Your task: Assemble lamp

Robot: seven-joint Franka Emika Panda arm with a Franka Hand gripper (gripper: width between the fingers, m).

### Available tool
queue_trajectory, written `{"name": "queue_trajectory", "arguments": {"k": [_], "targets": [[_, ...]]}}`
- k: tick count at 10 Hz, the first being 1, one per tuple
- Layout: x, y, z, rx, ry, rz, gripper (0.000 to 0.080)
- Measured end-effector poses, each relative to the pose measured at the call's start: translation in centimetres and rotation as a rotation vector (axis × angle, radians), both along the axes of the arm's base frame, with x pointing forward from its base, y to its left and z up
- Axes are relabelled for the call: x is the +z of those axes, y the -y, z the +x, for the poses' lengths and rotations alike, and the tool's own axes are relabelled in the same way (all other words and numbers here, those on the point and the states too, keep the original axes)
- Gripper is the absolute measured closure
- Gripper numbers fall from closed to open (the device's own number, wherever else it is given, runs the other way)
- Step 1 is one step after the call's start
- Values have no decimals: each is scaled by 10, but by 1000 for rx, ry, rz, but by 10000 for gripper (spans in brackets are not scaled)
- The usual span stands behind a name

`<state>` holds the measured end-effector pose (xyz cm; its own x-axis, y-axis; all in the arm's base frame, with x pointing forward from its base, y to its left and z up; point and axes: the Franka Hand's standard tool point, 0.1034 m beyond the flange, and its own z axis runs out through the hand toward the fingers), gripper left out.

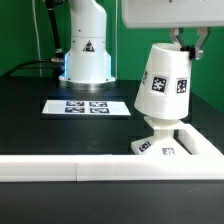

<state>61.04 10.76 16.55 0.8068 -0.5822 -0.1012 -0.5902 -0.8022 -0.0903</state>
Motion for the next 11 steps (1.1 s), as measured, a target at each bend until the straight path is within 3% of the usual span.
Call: {"name": "queue_trajectory", "arguments": {"k": [1, 2, 3, 4, 5, 6, 7, 9, 11], "targets": [[0, 4, 0, 5, 1, 0, 755], [1, 8, -1, 4, 2, 1, 555], [5, 14, -3, 10, 5, 5, 422], [7, 21, -5, 20, 7, 9, 422], [10, 28, -8, 42, 1, 15, 238], [16, 35, -17, 70, -40, 31, 144], [21, 39, -23, 88, -80, 23, 144], [27, 31, -26, 130, -117, -1, 102], [22, 22, -31, 140, -139, -24, 102]]}}
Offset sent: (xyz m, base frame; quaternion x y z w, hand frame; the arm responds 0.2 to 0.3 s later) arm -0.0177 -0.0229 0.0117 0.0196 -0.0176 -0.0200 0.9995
